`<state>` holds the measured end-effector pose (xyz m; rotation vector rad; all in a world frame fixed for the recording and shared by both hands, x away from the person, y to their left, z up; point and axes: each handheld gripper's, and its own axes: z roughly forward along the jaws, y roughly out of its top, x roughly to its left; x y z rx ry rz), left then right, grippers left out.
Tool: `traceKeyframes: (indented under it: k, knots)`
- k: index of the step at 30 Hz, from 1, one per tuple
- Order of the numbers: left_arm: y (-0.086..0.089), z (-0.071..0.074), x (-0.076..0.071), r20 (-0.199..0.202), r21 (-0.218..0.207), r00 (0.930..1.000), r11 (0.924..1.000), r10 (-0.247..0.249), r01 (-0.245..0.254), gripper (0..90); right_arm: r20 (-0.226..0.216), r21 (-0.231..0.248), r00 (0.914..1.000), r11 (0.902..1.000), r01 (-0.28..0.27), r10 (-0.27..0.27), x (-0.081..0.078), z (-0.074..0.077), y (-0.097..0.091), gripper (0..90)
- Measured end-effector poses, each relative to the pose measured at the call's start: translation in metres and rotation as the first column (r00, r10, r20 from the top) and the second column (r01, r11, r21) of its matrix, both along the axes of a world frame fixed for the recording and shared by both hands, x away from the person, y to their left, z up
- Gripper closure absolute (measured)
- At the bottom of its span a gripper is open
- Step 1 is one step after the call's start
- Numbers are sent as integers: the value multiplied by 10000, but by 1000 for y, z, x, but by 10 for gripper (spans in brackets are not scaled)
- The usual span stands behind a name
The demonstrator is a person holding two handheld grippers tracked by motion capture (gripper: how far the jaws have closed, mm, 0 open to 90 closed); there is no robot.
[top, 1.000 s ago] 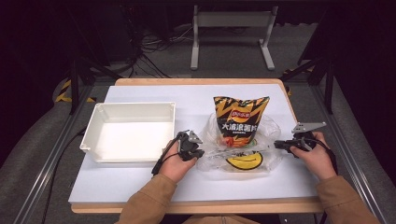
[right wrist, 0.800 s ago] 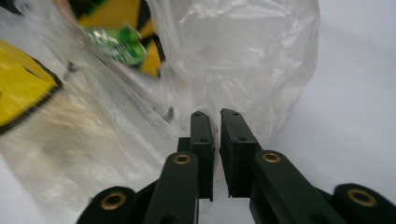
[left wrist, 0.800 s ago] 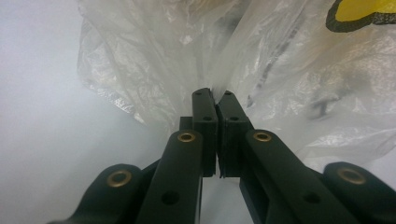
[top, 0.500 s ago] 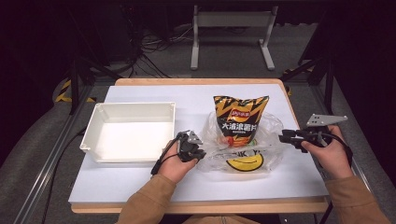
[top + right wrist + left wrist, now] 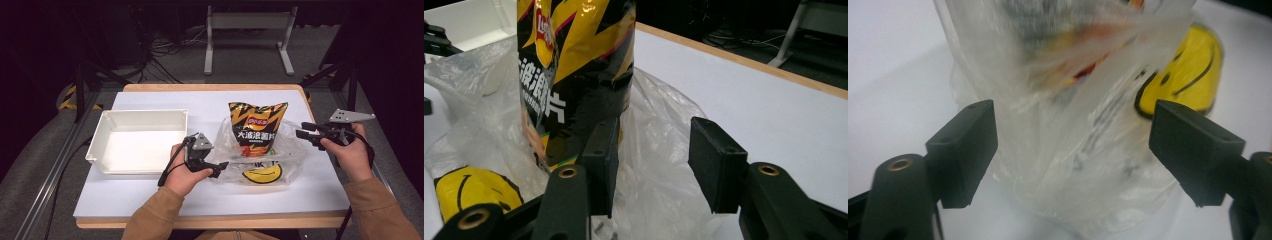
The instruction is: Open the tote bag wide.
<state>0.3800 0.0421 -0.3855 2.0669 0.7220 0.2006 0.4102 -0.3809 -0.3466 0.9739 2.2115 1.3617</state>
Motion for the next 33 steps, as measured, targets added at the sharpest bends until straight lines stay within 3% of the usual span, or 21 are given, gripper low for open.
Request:
traceKeyframes:
  k: [2, 3, 8, 10, 15, 19, 23, 26, 28, 30, 31, 32, 33]
  knots:
    - [2, 4, 1, 100, -112, 9999, 9999, -14, 15, 182, 51, 49, 10000, 10000, 45, -46, 2, 2, 0, 545]
    - [5, 10, 3, 197, -457, 9996, 9988, 194, -184, 182, 40, 98, 10000, 9999, 66, -66, 3, 2, 0, 544]
    - [7, 22, 11, 402, -877, 9984, 9955, 398, -362, 191, 75, 91, 9998, 9998, 161, -162, 8, 2, -1, 539]
    - [5, 26, 17, 434, -1236, 9973, 9909, 585, -527, 191, 65, 222, 9997, 9995, 223, -225, 11, 1, -2, 528]
    - [-5, 30, 25, 450, -1641, 9949, 9831, 899, -814, 169, 86, 230, 9992, 9990, 377, -379, 19, -4, -1, 479]
    - [-18, 25, 30, 547, -1385, 9954, 9879, 782, -700, 128, 148, 286, 9989, 9986, 442, -446, 24, -7, 2, 439]
    - [-26, 17, 36, 230, -1029, 9954, 9906, 928, -900, 127, 99, 214, 9995, 9993, 303, -306, 29, -13, 9, 416]
    - [-26, 10, 42, 13, -476, 9937, 9926, 1122, -1120, 257, -118, -134, 9998, 9998, 140, -142, 33, -18, 16, 450]
    - [-24, 6, 43, -92, -146, 9947, 9947, 1021, -1023, 456, -238, -480, 9997, 9988, 18, -30, 36, -20, 18, 568]
    - [-24, 2, 42, -95, 265, 9943, 9940, 1061, -1059, 577, -392, -836, 9992, 9964, -119, 86, 38, -22, 18, 723]
    - [-24, 2, 42, -95, 265, 9943, 9940, 1061, -1059, 662, -392, -836, 9992, 9964, -119, 86, 38, -22, 18, 723]
    - [-24, -1, 42, -10, 534, 9942, 9928, 1077, -1075, 662, -496, -943, 9987, 9954, -180, 134, 40, -24, 17, 784]
    - [-24, -3, 41, 23, 678, 9939, 9916, 1101, -1100, 721, -664, -1004, 9976, 9946, -254, 187, 41, -26, 17, 837]
